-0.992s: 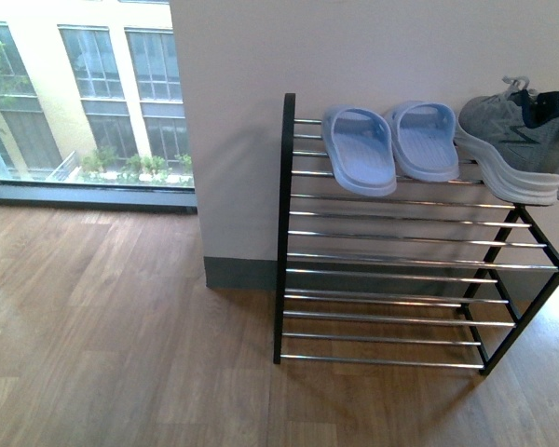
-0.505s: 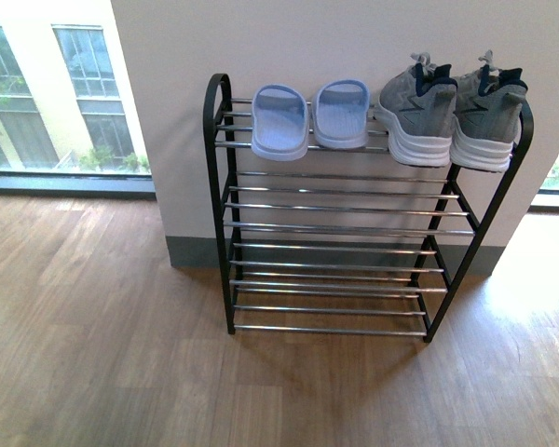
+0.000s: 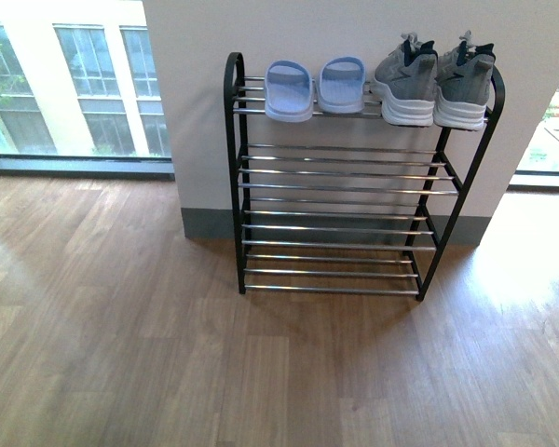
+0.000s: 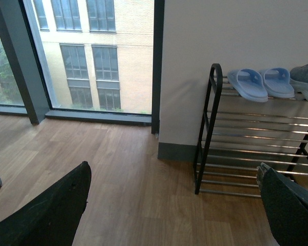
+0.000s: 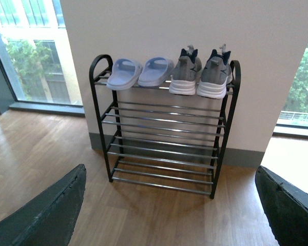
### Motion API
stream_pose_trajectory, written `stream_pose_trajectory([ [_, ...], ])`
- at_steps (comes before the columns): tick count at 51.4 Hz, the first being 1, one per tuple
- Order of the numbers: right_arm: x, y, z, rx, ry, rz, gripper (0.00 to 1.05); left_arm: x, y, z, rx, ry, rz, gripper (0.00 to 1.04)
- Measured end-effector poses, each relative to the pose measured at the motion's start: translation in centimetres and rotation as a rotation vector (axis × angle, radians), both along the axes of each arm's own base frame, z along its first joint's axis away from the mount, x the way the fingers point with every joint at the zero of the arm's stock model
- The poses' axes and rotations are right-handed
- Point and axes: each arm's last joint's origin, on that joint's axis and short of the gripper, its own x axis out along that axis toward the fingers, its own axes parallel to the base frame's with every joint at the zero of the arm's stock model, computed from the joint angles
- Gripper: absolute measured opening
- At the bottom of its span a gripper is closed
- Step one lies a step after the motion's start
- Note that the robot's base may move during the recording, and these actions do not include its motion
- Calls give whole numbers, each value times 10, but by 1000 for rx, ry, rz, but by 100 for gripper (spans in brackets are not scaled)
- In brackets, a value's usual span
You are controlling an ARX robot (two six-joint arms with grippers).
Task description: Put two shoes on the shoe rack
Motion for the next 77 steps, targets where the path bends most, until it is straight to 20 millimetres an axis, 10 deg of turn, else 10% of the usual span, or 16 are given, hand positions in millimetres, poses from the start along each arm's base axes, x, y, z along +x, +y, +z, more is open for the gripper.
stream_pose_trajectory([
  [77, 0, 0, 0, 0, 0, 0, 95, 0, 0, 0, 0, 0, 0, 95],
])
